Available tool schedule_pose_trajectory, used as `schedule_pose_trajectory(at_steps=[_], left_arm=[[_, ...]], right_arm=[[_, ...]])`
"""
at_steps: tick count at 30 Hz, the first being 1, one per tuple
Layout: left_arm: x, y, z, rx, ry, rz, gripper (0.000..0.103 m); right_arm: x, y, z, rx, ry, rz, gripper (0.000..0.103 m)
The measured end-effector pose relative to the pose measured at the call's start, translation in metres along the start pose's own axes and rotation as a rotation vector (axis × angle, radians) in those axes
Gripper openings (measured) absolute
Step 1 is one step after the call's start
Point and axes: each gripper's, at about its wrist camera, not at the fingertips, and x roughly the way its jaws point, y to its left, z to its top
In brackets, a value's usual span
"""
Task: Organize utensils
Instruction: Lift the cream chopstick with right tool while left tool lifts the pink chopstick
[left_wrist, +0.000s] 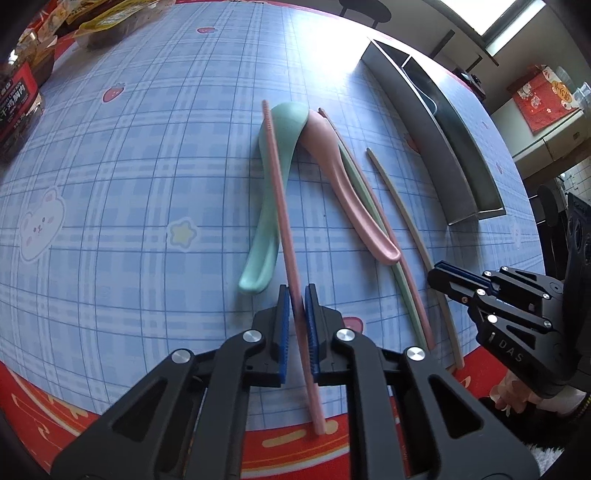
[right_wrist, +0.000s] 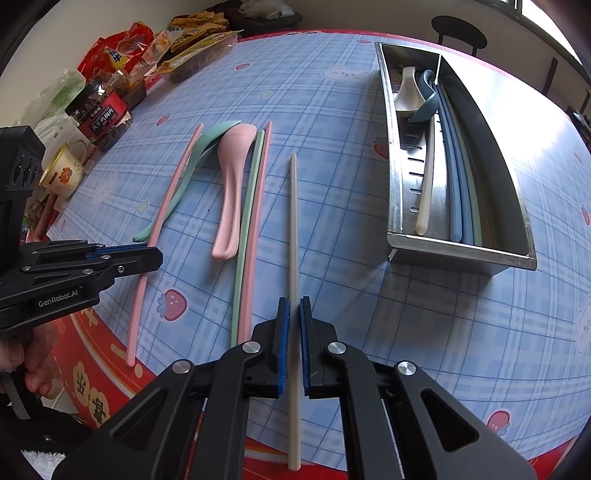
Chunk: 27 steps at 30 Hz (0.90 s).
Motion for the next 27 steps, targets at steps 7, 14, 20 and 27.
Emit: schedule_pose_trajectory(at_steps=[7, 14, 20, 27], left_arm=[[-0.023, 0.008, -0.017, 0.002, -0.035, -0.033, 0.01], [-0.036, 0.015, -0.022, -0.01, -0.048, -0.054, 0.01], [-0.043, 0.018, -0.024, -0.017, -0.056, -0.071, 0.01], [-0.05, 0.014, -0.023, 0.002, -0.063, -0.065, 0.01]], right_arm=[[0.001, 0.004, 0.002, -0.01, 0.003, -0.021, 0.006], [0.001, 0.002, 0.003, 0.018, 0.01, 0.001, 0.006], [-0.018, -0.007, -0.002, 0.075, -0.054, 0.062, 0.006], [-0.032, -0.003, -0.008, 0.066, -0.087, 0.083, 0.006]])
